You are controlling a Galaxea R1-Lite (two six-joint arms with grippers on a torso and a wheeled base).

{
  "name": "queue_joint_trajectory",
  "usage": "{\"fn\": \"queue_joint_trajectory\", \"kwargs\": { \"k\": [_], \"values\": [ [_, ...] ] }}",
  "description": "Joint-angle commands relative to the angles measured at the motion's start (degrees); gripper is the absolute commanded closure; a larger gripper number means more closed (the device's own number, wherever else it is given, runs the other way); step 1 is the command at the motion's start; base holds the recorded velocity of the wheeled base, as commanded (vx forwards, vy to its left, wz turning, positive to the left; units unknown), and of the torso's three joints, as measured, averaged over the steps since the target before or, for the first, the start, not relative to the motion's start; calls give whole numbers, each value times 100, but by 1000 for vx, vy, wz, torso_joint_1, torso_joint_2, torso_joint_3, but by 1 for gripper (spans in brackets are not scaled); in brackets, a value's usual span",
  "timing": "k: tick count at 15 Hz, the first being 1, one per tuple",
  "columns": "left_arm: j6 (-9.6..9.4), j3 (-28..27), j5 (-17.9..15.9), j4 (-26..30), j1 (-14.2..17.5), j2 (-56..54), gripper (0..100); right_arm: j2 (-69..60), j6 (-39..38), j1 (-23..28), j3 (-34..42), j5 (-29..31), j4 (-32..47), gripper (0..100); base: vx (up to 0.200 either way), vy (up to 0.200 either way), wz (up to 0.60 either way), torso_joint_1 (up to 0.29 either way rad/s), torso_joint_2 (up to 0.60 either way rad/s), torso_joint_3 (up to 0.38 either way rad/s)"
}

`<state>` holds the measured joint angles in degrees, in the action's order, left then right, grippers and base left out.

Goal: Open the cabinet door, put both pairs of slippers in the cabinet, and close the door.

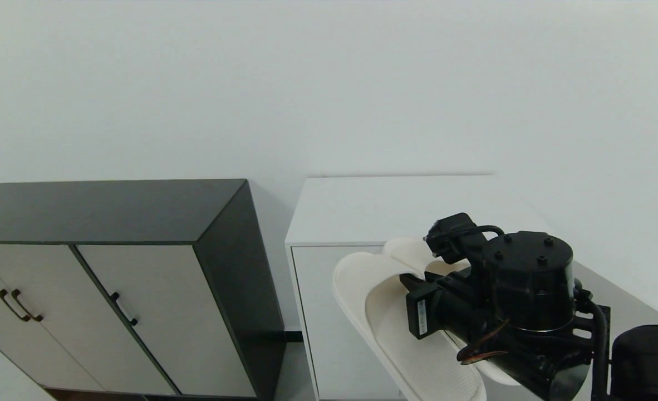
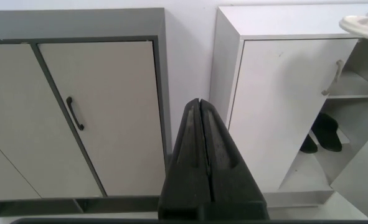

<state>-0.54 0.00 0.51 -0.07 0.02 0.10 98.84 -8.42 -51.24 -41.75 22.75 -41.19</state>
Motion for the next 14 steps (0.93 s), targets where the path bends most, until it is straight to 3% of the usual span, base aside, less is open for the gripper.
{"fn": "queue_joint_trajectory", "kwargs": {
  "k": [1,6,14],
  "values": [
    [1,0,2,-1,6,-1,100,4,-1,-9,53,2,-3,100,0,0,0,0,0,0],
    [1,0,2,-1,6,-1,100,4,-1,-62,71,-7,-3,100,0,0,0,0,0,0],
    [1,0,2,-1,6,-1,100,-137,7,-238,176,2,6,100,0,-200,0,2,1,2]
  ]
}}
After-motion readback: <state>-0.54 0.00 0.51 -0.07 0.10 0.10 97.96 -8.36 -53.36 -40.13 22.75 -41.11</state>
